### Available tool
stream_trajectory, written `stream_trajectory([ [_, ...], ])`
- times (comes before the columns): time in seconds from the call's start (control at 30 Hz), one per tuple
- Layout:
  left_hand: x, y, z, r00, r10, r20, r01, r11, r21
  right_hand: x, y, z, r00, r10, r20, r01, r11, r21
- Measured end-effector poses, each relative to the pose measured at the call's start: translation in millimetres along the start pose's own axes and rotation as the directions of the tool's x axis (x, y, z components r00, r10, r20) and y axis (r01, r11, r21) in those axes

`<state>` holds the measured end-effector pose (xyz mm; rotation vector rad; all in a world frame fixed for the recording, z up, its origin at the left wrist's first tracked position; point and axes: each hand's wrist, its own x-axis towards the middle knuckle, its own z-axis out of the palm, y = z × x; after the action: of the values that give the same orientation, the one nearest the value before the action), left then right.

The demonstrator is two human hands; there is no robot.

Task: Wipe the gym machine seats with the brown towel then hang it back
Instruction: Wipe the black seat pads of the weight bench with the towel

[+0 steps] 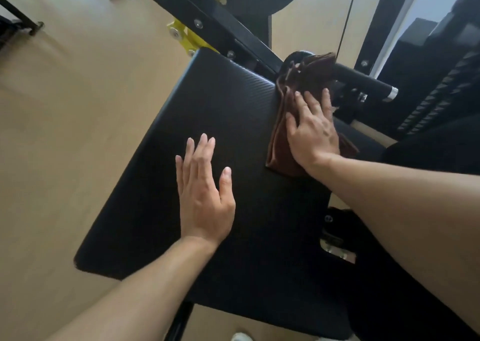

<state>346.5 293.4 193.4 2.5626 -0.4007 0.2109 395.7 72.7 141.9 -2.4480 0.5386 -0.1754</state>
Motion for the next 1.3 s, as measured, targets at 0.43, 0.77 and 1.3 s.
stream_trajectory([
  [0.43,-72.1,-19.0,-36.8,0.993,-0.097,-0.074,0.094,0.995,-0.032,-37.4,-81.6,34.2,0.745,-0.664,0.066,0.649,0.744,0.162],
  [0.77,-113.7,-28.6,-67.4,0.920,-0.313,-0.235,0.273,0.943,-0.189,-145.4,-126.3,49.4,0.398,-0.856,0.329,0.850,0.479,0.218],
  [1.3,-259.2,12.4,-24.8,0.997,-0.081,-0.004,0.081,0.997,0.016,-318.6,55.3,3.8,0.806,-0.435,0.402,0.582,0.711,-0.396],
])
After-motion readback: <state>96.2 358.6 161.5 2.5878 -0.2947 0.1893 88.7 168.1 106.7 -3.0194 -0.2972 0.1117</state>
